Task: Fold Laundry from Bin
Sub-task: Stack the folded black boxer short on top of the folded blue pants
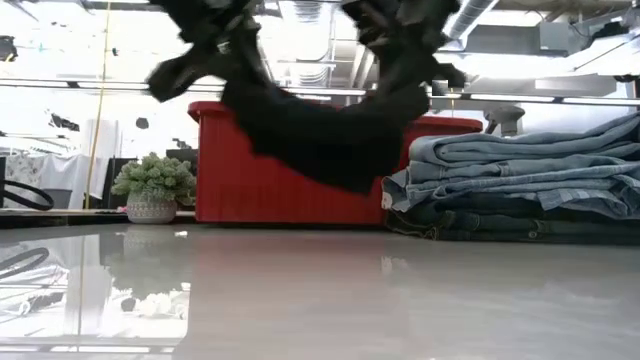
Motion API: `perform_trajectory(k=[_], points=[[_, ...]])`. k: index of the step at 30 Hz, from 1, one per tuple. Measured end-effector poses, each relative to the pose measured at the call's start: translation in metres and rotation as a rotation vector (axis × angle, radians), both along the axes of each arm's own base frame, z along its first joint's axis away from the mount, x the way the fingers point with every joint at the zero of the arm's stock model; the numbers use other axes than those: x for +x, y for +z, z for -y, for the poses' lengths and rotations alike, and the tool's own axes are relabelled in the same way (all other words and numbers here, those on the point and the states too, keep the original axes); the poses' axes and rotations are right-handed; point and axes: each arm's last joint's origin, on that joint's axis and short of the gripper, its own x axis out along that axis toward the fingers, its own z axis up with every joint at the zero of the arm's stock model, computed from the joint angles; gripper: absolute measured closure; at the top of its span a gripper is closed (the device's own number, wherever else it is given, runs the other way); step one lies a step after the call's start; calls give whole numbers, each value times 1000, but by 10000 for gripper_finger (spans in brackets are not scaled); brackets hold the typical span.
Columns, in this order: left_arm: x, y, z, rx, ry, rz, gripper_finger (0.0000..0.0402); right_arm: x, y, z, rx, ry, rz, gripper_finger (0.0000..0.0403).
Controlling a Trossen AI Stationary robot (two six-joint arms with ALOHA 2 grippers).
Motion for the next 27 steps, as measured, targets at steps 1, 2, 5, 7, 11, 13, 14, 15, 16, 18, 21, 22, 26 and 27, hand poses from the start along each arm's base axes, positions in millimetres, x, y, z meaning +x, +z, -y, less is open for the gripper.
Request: perform_trajectory(k=[1, 2, 5, 7, 11, 13, 14, 15, 16, 18, 21, 22, 26, 27], points=[[5, 7, -7, 23, -13, 4, 401, -7, 6, 2, -15, -22, -4, 374], [10, 15, -14, 45, -25, 10, 401, -13, 12, 4, -38, -40, -13, 374], [22, 38, -35, 113, -49, 37, 401, -30, 26, 8, -85, -87, -18, 374], [27, 53, -49, 153, -49, 63, 401, -41, 35, 11, -103, -103, -22, 374], [36, 79, -78, 201, -60, 127, 401, -61, 48, 20, -140, -174, -39, 374], [41, 81, -91, 209, -55, 147, 401, -70, 54, 24, -166, -205, -46, 374], [42, 82, -95, 203, -58, 155, 401, -74, 56, 27, -175, -217, -50, 374], [43, 81, -99, 194, -66, 155, 401, -78, 58, 29, -181, -228, -56, 374], [48, 78, -103, 186, -70, 167, 401, -81, 60, 32, -188, -240, -61, 374], [59, 77, -109, 157, -86, 241, 401, -89, 63, 38, -196, -261, -80, 374], [81, 65, -115, 121, -117, 284, 401, -98, 68, 45, -220, -286, -95, 374], [90, 63, -116, 117, -123, 295, 401, -101, 68, 47, -224, -292, -103, 374], [129, 75, -126, 135, -202, 349, 401, -116, 72, 55, -245, -319, -163, 374], [139, 77, -128, 139, -231, 341, 401, -121, 74, 57, -251, -328, -170, 374]])
